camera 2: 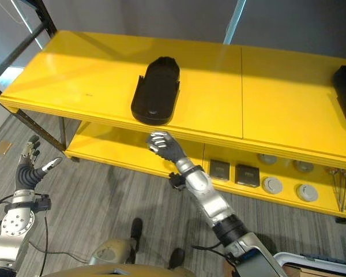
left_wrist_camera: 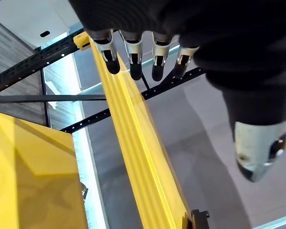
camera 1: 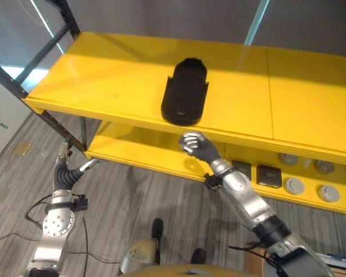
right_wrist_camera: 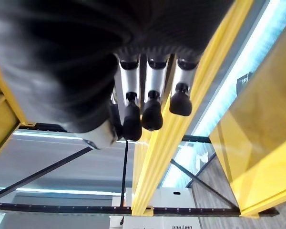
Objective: Move parts from the plastic box to the shelf.
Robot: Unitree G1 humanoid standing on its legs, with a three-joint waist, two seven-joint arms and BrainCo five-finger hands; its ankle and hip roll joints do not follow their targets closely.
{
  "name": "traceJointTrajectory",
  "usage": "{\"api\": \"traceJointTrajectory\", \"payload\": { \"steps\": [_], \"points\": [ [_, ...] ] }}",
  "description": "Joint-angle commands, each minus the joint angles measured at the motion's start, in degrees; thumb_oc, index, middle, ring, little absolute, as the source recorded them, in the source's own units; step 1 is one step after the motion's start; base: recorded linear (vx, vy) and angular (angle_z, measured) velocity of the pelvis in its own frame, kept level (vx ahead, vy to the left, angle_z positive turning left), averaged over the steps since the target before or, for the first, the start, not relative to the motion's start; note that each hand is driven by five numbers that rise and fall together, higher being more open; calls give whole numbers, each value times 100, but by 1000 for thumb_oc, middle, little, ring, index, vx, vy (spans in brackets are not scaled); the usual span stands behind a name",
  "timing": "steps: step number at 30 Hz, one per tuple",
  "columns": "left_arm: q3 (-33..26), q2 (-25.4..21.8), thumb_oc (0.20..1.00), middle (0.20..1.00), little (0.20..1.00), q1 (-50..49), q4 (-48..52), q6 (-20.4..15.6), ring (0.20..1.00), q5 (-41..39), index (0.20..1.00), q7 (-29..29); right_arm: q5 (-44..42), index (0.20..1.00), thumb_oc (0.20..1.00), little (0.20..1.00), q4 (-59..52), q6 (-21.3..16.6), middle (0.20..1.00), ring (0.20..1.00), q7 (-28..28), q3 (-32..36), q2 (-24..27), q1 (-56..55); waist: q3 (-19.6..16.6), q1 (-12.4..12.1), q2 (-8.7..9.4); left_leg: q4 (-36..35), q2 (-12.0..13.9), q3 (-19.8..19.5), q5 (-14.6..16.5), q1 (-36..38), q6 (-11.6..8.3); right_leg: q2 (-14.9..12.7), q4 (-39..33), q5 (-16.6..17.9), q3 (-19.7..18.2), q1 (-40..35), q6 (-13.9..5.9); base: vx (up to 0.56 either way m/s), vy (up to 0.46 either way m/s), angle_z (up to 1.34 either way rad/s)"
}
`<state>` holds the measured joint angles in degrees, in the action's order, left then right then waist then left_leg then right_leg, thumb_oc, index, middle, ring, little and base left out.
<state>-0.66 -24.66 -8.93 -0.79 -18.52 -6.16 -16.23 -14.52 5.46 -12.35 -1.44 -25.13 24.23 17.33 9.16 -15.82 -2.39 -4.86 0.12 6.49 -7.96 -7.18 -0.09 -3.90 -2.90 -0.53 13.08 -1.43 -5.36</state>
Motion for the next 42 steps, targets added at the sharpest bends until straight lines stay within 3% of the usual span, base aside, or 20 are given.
{"api": "traceJointTrajectory", "payload": {
  "steps": [1,13,22,42],
  "points": [
    [277,-150,1000,1000,1000,497,5,-331,1000,-178,1000,-29,-374,200,200,200,-49,-308,200,200,-6,-241,-198,884,72,-173,88,239,421,211,920,483,-695,-303,392,-292,-522,496,-762,-28,30,20],
    [756,-70,1000,1000,1000,715,-27,-354,1000,-303,1000,-61,-339,200,200,200,-10,-386,200,200,345,-341,-467,1860,142,-307,-30,177,390,182,827,135,-691,-336,333,-158,-449,849,-806,4,19,4],
    [783,-112,1000,1000,1000,674,-55,-336,1000,-355,1000,-72,302,200,200,200,742,-246,200,200,736,-320,-176,2450,244,-376,-79,165,425,165,784,-80,-715,-324,331,-106,-426,1105,-817,0,0,0],
    [1035,-104,1000,1000,1000,1013,-402,-347,1000,-629,1000,-96,476,200,200,200,1750,-215,200,200,1329,-110,-111,3601,362,-432,-123,102,465,175,698,-319,-747,-231,278,-10,-406,1365,-839,3,0,0]
  ]
}}
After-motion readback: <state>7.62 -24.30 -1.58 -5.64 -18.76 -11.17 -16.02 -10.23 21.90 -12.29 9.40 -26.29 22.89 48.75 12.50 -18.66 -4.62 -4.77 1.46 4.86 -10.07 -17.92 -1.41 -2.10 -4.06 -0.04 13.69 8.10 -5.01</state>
